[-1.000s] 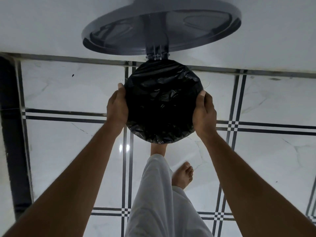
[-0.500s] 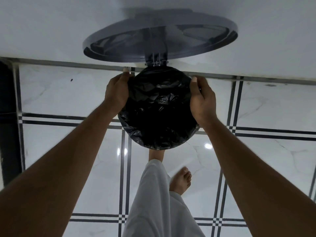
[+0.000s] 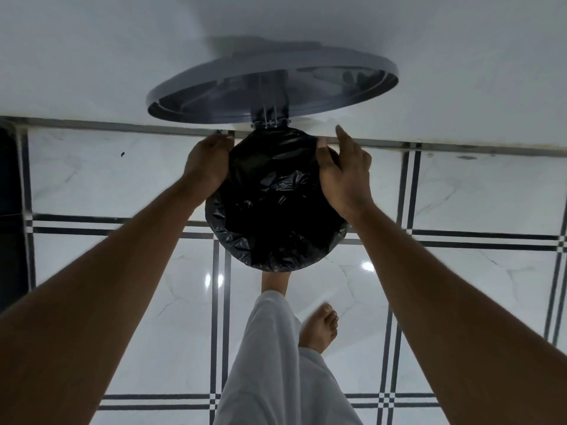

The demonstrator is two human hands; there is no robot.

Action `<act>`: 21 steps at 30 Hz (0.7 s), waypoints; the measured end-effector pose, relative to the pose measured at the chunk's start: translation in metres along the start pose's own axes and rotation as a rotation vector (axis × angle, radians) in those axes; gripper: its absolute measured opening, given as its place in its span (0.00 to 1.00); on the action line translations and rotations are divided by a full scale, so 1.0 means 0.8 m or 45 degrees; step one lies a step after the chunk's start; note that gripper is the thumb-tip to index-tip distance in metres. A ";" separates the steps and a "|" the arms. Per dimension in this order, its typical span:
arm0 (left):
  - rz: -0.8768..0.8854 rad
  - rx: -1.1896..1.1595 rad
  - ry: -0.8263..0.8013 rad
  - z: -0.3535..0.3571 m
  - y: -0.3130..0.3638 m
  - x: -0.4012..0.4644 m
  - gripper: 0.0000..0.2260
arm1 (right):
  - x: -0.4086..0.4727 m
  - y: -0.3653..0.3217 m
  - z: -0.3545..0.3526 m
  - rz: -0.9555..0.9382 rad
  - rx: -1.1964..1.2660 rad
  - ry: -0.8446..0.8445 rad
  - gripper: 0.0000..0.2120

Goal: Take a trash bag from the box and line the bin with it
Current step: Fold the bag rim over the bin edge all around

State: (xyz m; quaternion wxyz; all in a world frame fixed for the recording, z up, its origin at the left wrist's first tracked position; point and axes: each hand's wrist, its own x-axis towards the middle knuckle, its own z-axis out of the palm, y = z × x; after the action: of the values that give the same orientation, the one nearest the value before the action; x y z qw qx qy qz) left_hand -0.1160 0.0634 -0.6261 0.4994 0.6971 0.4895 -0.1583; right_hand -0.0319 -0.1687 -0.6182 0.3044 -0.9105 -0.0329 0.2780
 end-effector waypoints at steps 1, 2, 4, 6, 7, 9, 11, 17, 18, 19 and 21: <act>0.012 0.006 0.104 -0.004 -0.005 -0.011 0.11 | -0.012 -0.002 -0.005 0.005 0.069 0.059 0.29; 0.031 0.021 0.200 -0.007 -0.009 -0.026 0.11 | -0.028 -0.007 -0.012 0.001 0.124 0.131 0.26; 0.067 0.001 0.308 -0.013 -0.018 -0.068 0.12 | -0.068 -0.017 -0.020 -0.067 0.203 0.278 0.17; 0.108 -0.157 0.332 -0.017 -0.020 -0.114 0.09 | -0.105 -0.031 -0.030 -0.120 0.301 0.369 0.10; 0.117 -0.286 0.355 -0.018 -0.017 -0.137 0.07 | -0.121 -0.040 -0.036 -0.126 0.346 0.386 0.09; 0.152 -0.560 0.503 -0.026 0.004 -0.178 0.05 | -0.147 -0.062 -0.054 -0.136 0.369 0.414 0.17; 0.316 -0.641 0.795 -0.042 0.034 -0.211 0.05 | -0.162 -0.092 -0.080 -0.262 0.350 0.522 0.24; 1.110 0.251 0.714 -0.082 0.076 -0.216 0.21 | -0.121 -0.142 -0.121 -0.657 0.238 0.593 0.27; 1.120 0.338 0.625 -0.083 0.073 -0.213 0.20 | -0.116 -0.141 -0.122 -0.668 0.202 0.561 0.26; 1.114 0.391 0.580 -0.082 0.069 -0.211 0.19 | -0.114 -0.139 -0.121 -0.653 0.173 0.539 0.25; 1.086 0.444 0.587 -0.082 0.064 -0.215 0.17 | -0.119 -0.129 -0.117 -0.618 0.110 0.508 0.24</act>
State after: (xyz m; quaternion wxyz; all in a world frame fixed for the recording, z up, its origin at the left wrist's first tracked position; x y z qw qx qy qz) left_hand -0.1714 0.0282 -0.4468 0.2749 0.9244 0.2252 0.1382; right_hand -0.0518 -0.1569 -0.4508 0.4007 -0.8988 -0.1769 0.0143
